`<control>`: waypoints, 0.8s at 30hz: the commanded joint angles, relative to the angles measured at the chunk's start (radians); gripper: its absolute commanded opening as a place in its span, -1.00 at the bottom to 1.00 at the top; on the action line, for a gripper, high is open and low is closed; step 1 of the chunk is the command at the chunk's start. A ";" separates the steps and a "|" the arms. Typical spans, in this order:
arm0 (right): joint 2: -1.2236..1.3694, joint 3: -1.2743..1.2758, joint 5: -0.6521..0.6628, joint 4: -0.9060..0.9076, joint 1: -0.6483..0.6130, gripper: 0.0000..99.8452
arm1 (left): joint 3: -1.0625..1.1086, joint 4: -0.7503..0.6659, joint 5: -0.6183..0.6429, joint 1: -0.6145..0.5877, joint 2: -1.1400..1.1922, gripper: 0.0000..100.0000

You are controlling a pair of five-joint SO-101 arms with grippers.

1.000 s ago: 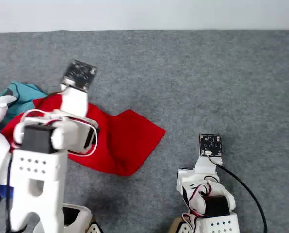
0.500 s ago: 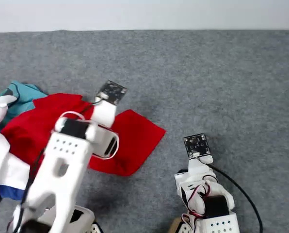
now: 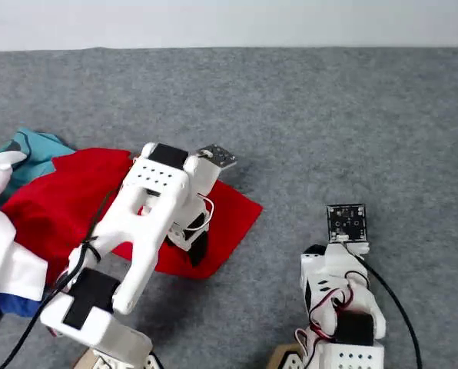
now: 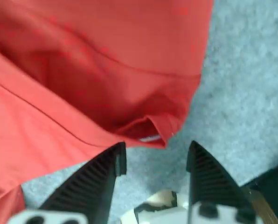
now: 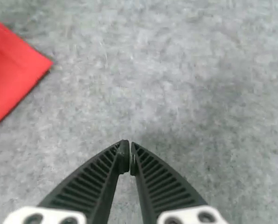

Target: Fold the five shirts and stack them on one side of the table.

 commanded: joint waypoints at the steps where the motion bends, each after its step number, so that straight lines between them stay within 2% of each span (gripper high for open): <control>1: -0.010 -0.054 0.011 0.007 0.012 -0.98 | -0.054 0.017 -0.009 0.014 0.003 -0.56; 5: -0.010 -0.049 0.011 0.007 0.015 -0.98 | -0.157 -0.034 0.035 0.064 0.005 -0.56; 9: -0.010 -0.043 0.006 0.004 0.013 -0.98 | -0.217 -0.149 0.074 0.115 0.012 -0.56; 14: -0.010 0.031 0.009 0.001 0.013 -0.98 | -0.222 -0.272 0.077 0.129 0.137 -0.56; 18: -0.010 0.061 0.009 0.007 0.013 -0.98 | -0.278 -0.358 0.144 0.130 0.249 -0.56; 24: -0.010 0.061 0.008 0.007 0.013 -0.98 | -0.481 -0.367 0.164 0.146 0.416 -0.56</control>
